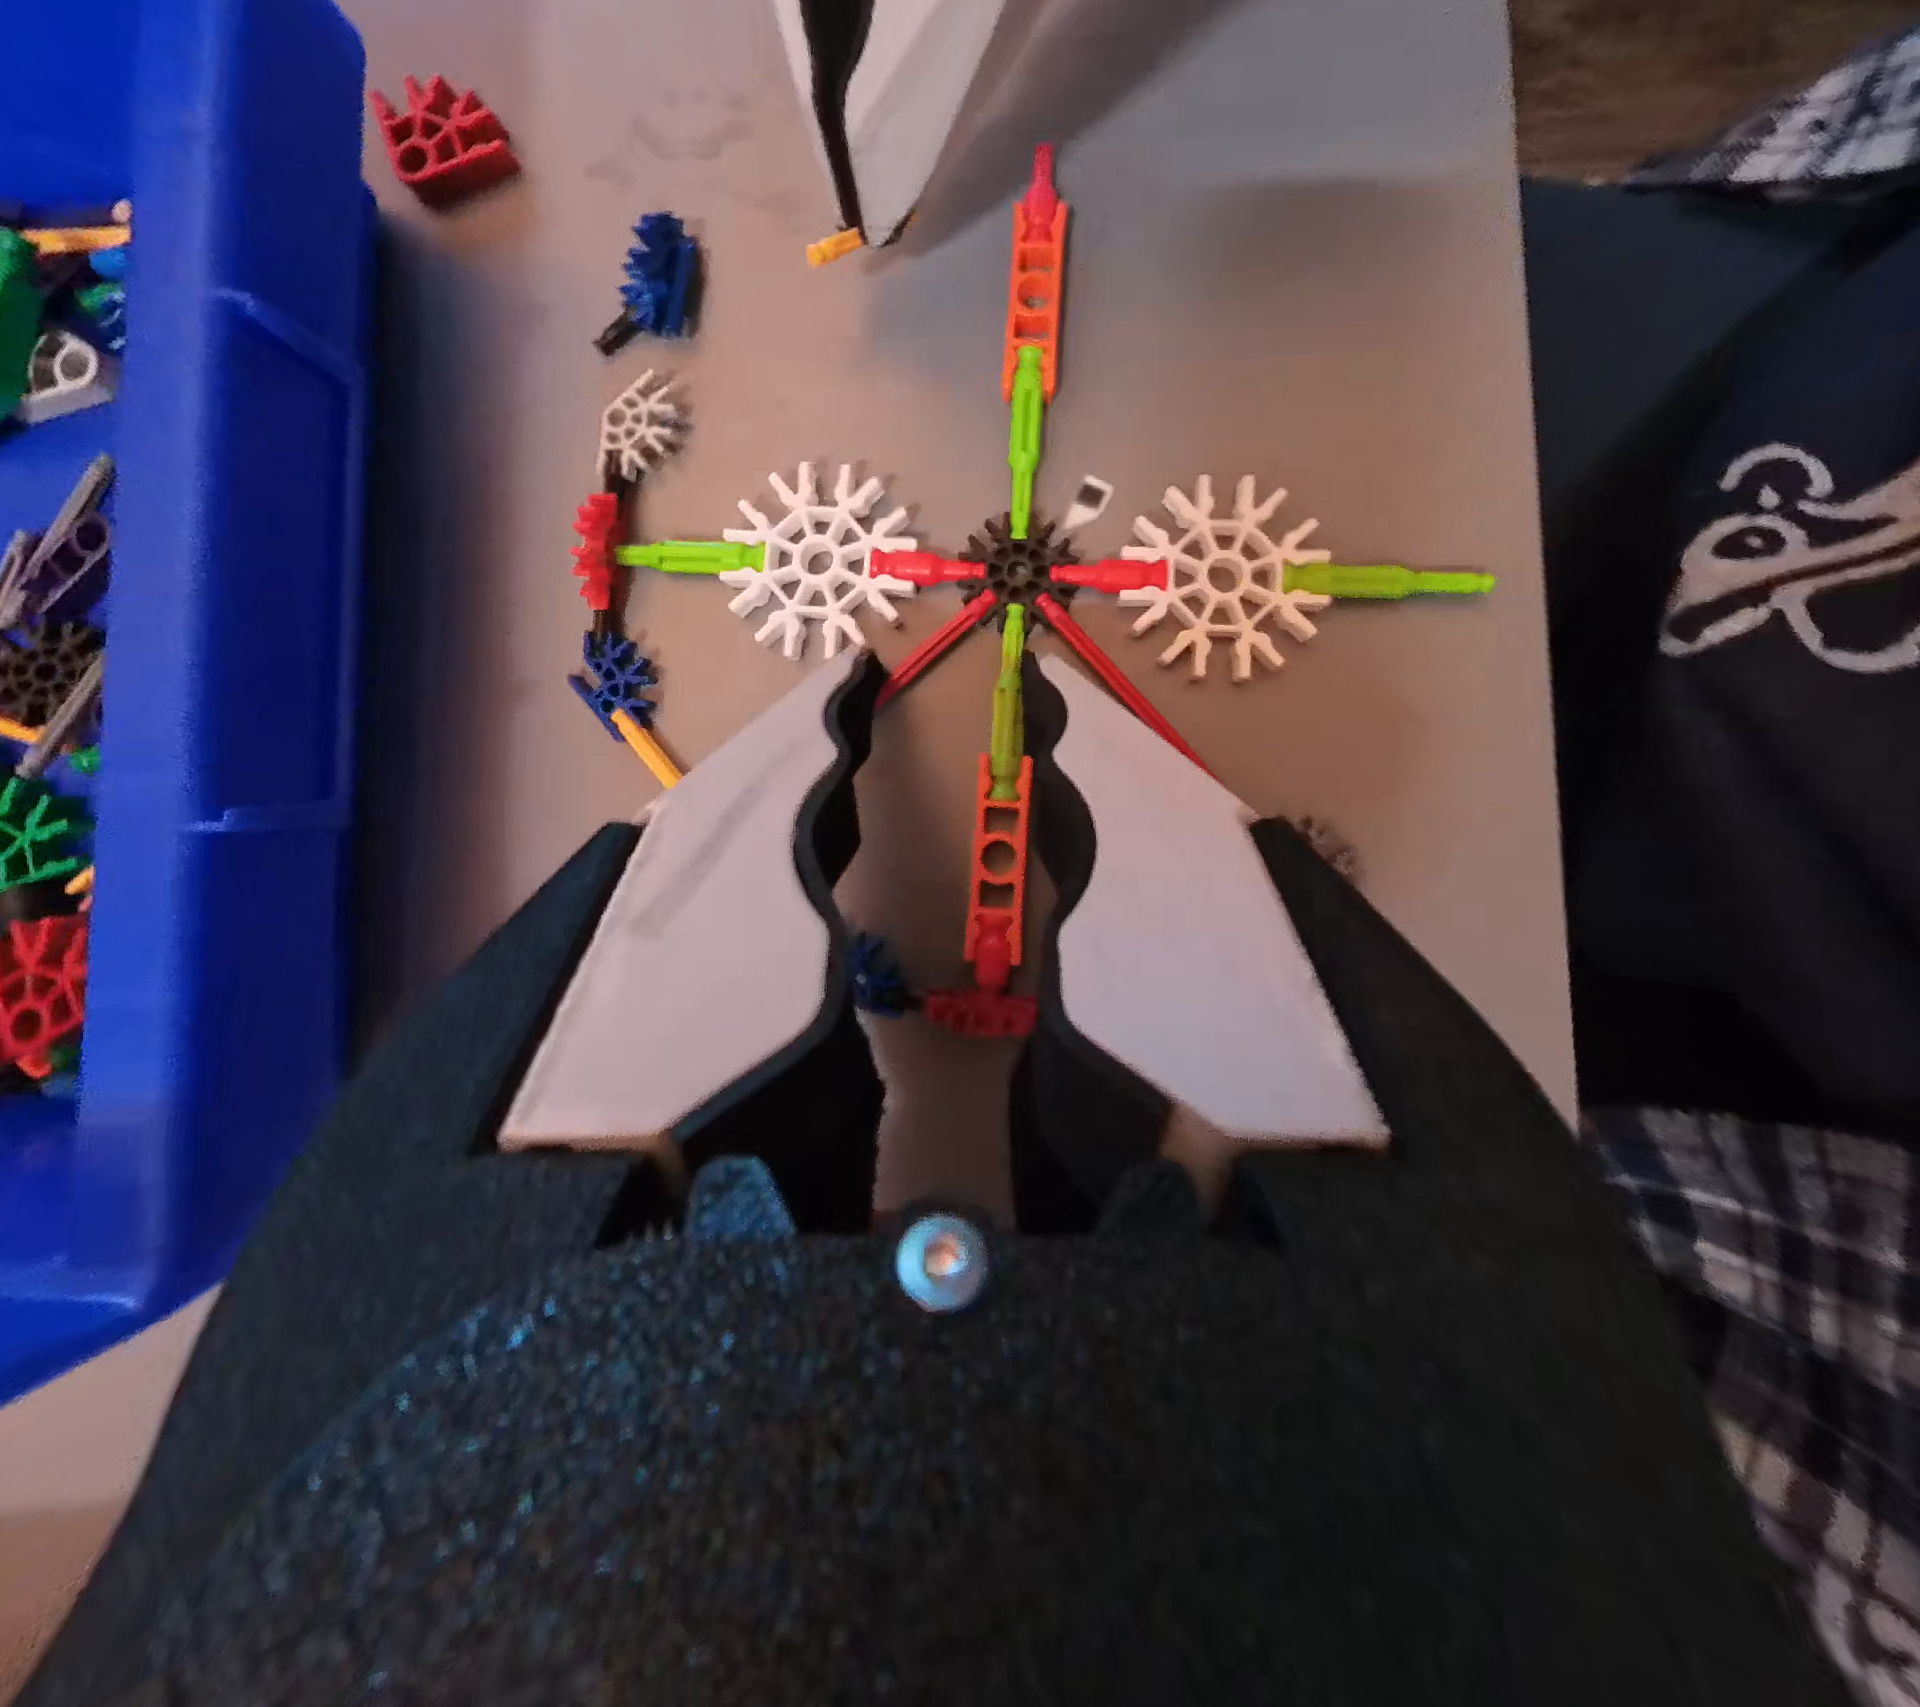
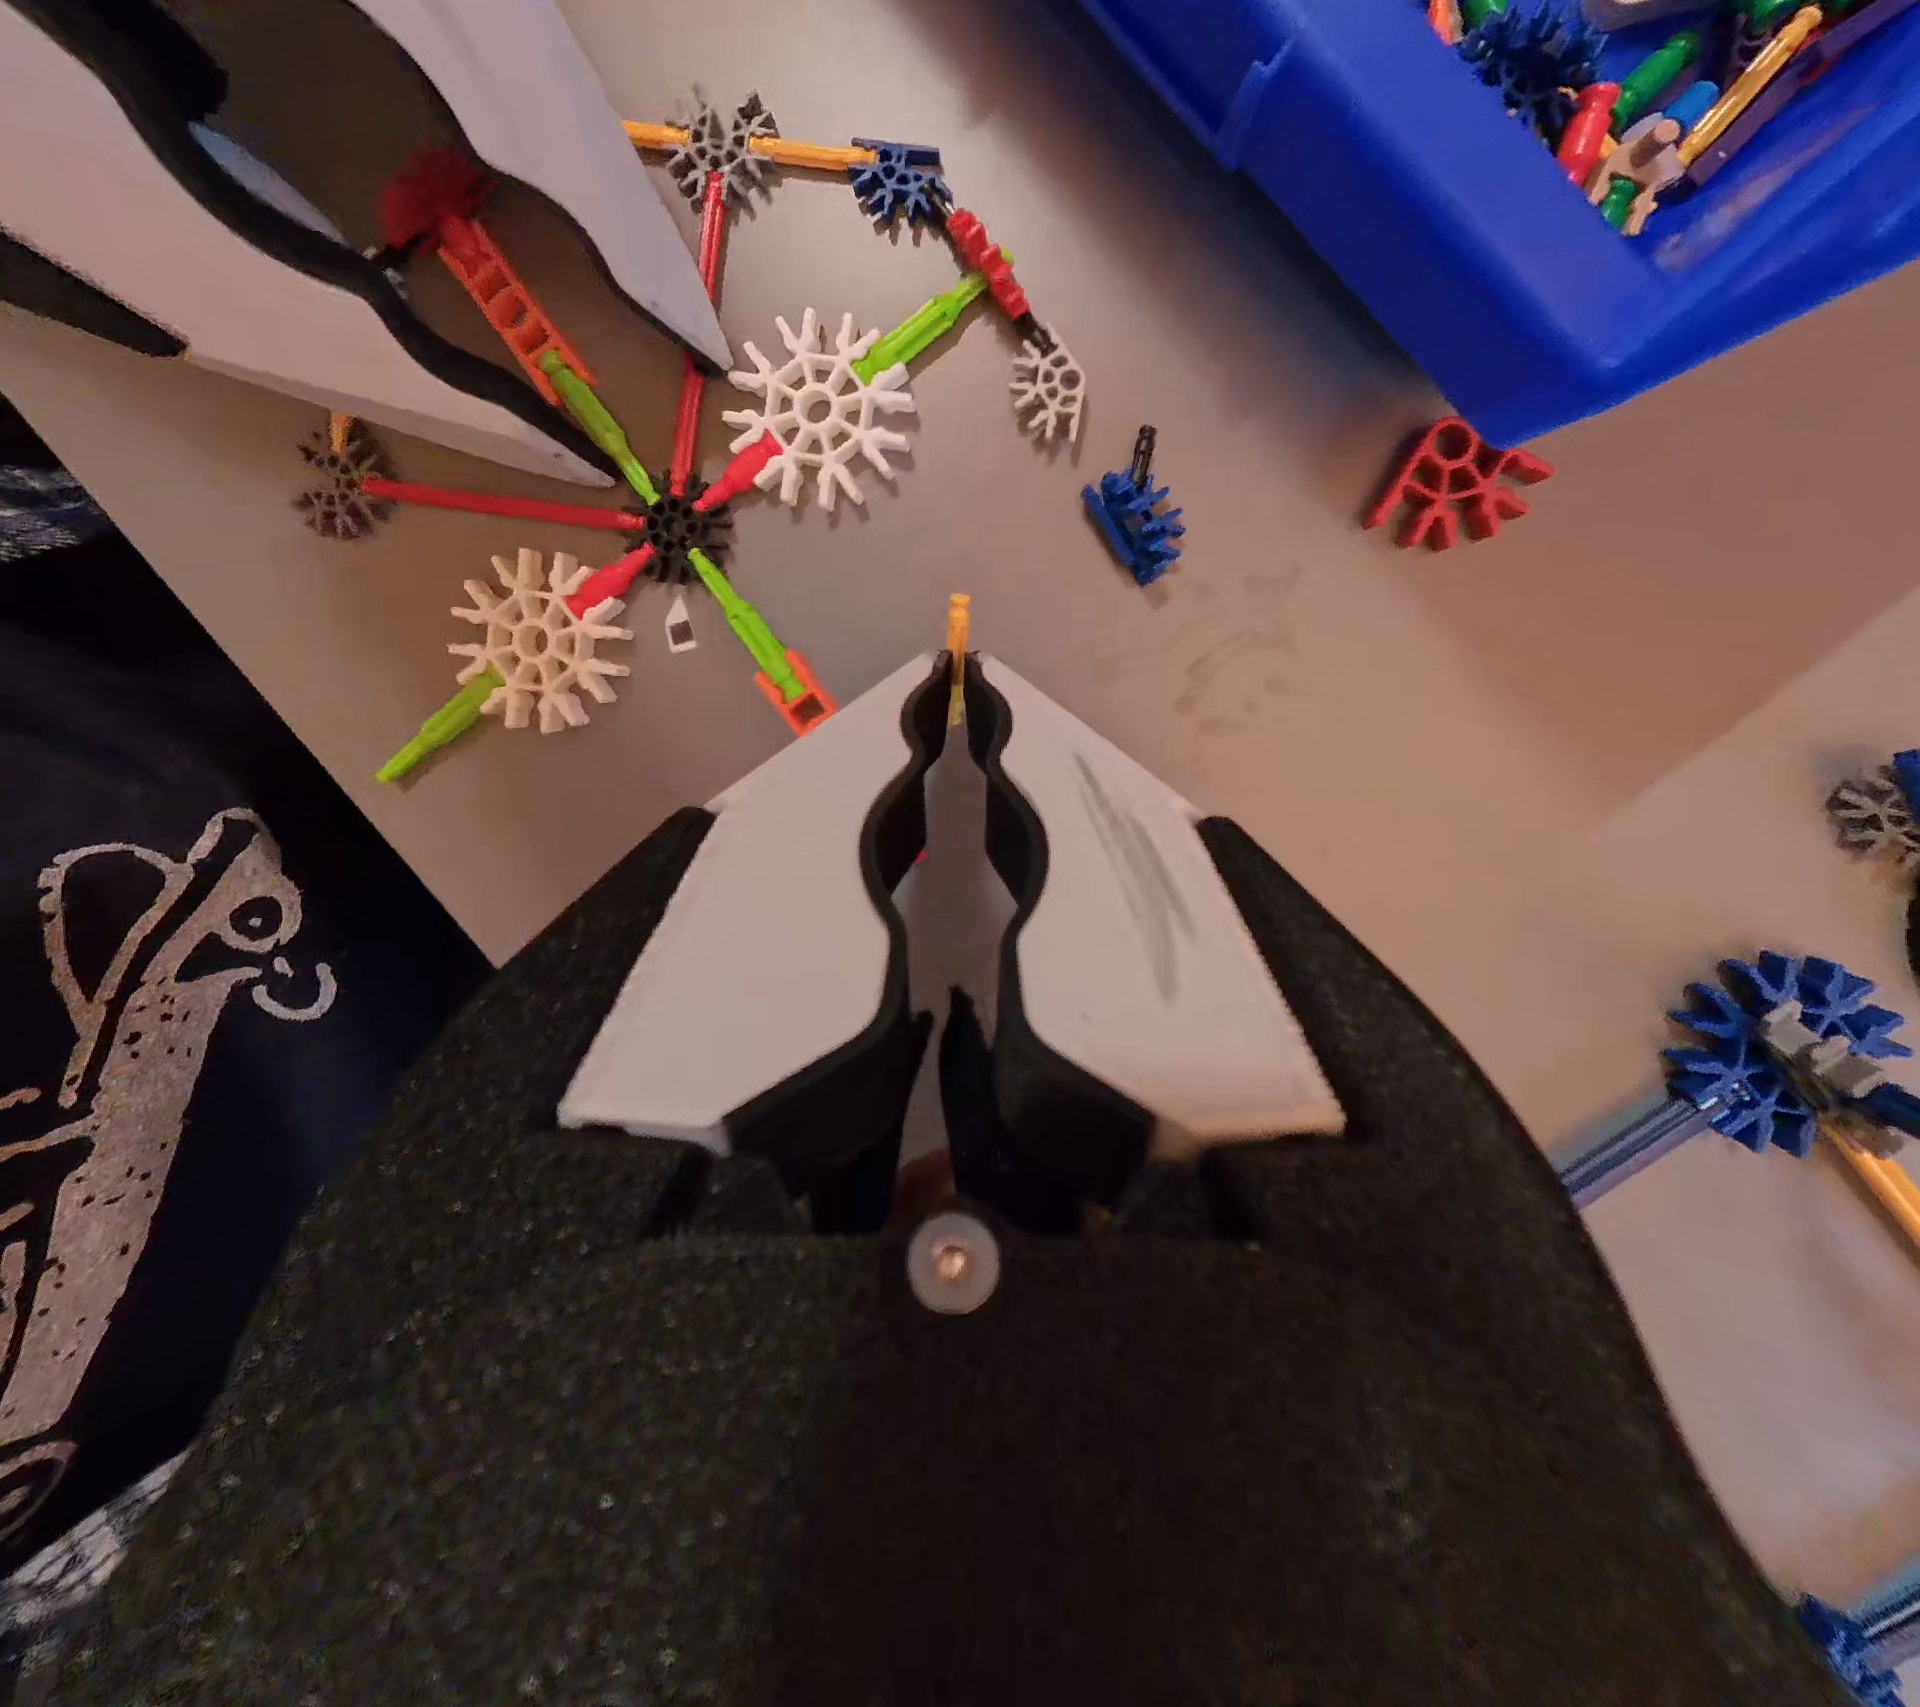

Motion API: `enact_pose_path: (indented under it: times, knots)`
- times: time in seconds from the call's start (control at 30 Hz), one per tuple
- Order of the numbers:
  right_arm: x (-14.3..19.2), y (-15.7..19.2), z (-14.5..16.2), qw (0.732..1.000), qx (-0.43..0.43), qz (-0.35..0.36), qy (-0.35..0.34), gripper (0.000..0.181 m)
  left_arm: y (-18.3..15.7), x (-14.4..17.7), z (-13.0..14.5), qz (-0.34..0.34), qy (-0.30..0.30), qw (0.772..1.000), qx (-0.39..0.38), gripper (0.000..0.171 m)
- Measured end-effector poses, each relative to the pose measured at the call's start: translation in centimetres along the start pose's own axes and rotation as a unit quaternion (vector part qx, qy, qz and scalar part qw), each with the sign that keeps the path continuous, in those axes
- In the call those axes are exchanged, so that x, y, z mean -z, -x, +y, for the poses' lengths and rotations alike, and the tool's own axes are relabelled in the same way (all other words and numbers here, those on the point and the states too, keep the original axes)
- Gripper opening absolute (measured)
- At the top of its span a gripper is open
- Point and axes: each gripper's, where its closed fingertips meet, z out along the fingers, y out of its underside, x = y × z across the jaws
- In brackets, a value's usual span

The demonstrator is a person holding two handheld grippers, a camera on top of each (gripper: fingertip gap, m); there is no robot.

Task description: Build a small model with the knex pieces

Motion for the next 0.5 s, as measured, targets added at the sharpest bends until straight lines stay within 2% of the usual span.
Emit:
enact_pose_path:
  times: [0.1, 0.23, 0.4, 0.5]
  knots:
    - [-0.2, -0.6, -0.3, 1.0, -0.008, 0.009, -0.005, 0.001, -0.1, -0.2, -0.4, -0.01, -0.001, 0.999, 0.044, 0.028]
    - [-0.7, -1.1, -0.7, 1.0, -0.014, 0.014, -0.006, 0.001, -1.8, 0.4, -1.4, 0.023, -0.019, 0.999, 0.045, 0.033]
    - [-1.2, -0.9, -1.4, 1.0, -0.011, 0.01, -0.004, 0.001, 1.4, 2.1, -2.5, -0.012, -0.044, 0.998, 0.036, 0.035]
    - [-1.4, -1.1, -1.7, 1.0, -0.009, 0.015, 0.001, 0.001, 3.0, 1.8, -3.3, -0.018, -0.051, 0.998, 0.027, 0.038]
